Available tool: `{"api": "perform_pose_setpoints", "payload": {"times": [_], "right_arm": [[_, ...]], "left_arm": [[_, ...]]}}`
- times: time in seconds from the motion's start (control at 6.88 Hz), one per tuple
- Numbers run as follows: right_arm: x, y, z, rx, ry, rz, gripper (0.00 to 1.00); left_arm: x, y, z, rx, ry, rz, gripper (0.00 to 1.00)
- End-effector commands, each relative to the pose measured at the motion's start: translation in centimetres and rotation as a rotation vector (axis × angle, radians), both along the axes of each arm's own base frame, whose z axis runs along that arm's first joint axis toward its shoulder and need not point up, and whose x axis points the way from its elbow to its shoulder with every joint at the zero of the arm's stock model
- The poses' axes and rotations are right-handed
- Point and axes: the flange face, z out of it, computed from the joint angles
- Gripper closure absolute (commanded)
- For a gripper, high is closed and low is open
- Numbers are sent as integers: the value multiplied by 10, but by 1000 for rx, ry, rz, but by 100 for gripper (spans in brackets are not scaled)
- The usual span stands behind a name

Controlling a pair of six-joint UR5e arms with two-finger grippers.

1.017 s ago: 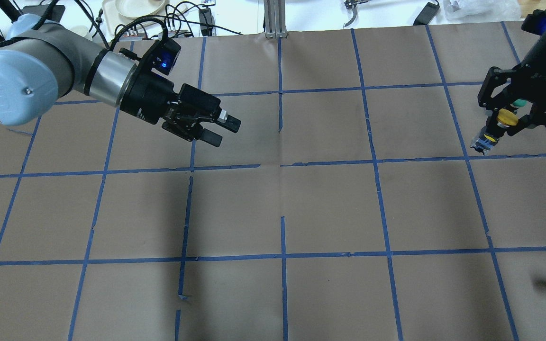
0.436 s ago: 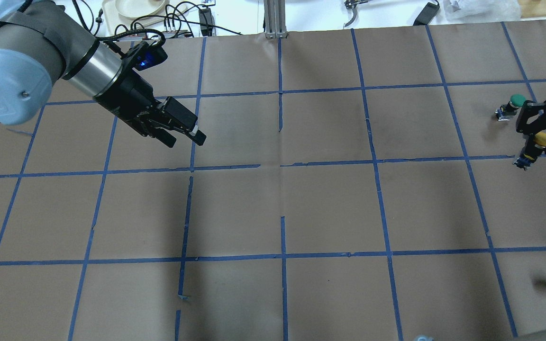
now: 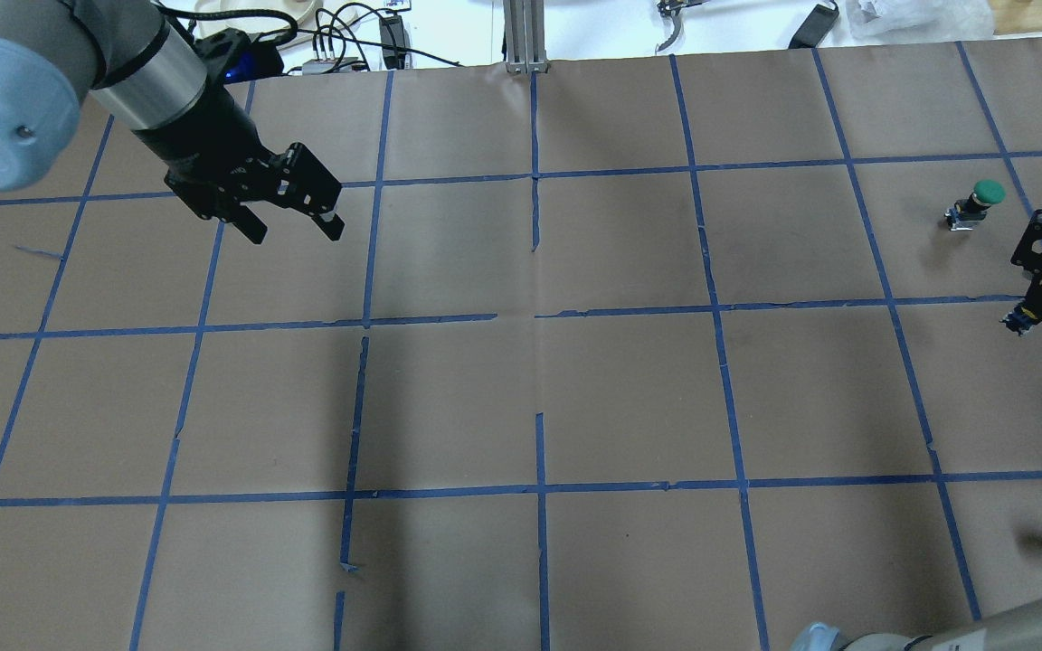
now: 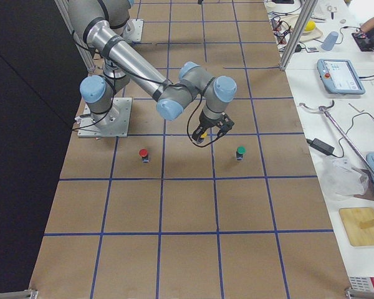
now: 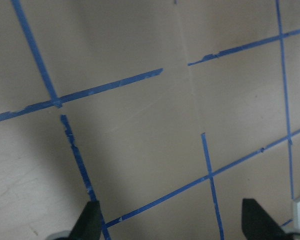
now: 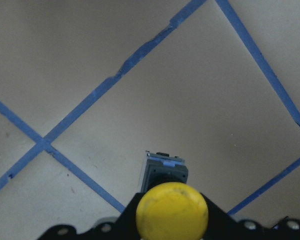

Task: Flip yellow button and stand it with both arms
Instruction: 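Lower the button upright onto the table with the right gripper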

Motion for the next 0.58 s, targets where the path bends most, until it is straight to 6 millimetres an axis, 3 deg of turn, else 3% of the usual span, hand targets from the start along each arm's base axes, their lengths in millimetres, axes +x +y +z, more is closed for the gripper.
{"api": "perform_pose_setpoints", "payload": {"times": [0.0, 0.29, 0.44], "right_arm": [[-8, 5, -28, -34, 66, -209, 81], [-10, 6, -28, -60, 136, -353, 80], [-8, 13, -38, -25, 166, -446, 80]], "left_arm": [[-18, 14, 43, -47, -124, 105, 1], [-17, 18, 44, -37, -167, 128, 1], [-21, 20, 45, -31, -142, 177, 1]]}}
